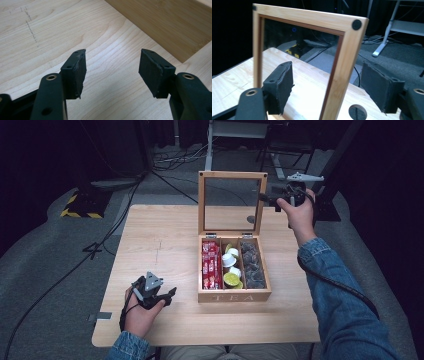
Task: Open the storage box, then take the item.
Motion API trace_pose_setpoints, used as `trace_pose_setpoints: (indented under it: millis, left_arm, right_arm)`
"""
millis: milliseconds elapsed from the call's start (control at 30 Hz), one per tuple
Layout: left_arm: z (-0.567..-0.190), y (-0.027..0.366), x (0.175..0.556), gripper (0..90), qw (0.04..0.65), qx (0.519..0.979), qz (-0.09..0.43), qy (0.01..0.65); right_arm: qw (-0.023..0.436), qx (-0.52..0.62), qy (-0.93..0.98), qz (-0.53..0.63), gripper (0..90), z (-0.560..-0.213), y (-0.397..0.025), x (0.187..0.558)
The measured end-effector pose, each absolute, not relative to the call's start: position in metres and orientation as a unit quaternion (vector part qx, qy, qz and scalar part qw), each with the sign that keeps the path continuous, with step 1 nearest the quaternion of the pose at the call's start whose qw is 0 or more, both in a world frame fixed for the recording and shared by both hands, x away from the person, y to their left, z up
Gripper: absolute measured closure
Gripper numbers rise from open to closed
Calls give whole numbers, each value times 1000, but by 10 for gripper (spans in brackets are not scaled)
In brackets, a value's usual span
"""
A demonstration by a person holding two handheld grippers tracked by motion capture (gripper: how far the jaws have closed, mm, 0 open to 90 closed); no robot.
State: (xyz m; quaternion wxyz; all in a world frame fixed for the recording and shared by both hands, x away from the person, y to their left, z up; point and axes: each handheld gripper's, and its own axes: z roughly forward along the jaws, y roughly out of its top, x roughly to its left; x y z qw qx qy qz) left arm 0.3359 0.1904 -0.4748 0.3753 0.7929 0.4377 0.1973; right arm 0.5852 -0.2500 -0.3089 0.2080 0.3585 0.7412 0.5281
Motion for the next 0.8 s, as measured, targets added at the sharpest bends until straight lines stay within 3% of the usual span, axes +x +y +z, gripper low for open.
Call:
trace_pose_setpoints:
  millis: [167,633,800]
  left_arm:
    - [-475,188,338,393,375,795,194,435]
    - [-476,195,335,375,365,795,199,442]
    - [-478,197,334,368,361,795,196,447]
  right_arm:
    - [203,348,745,532,197,-304,-249,569]
    - [157,306,763,547,207,-310,-231,523]
    - [155,311,762,546,169,-313,-224,512]
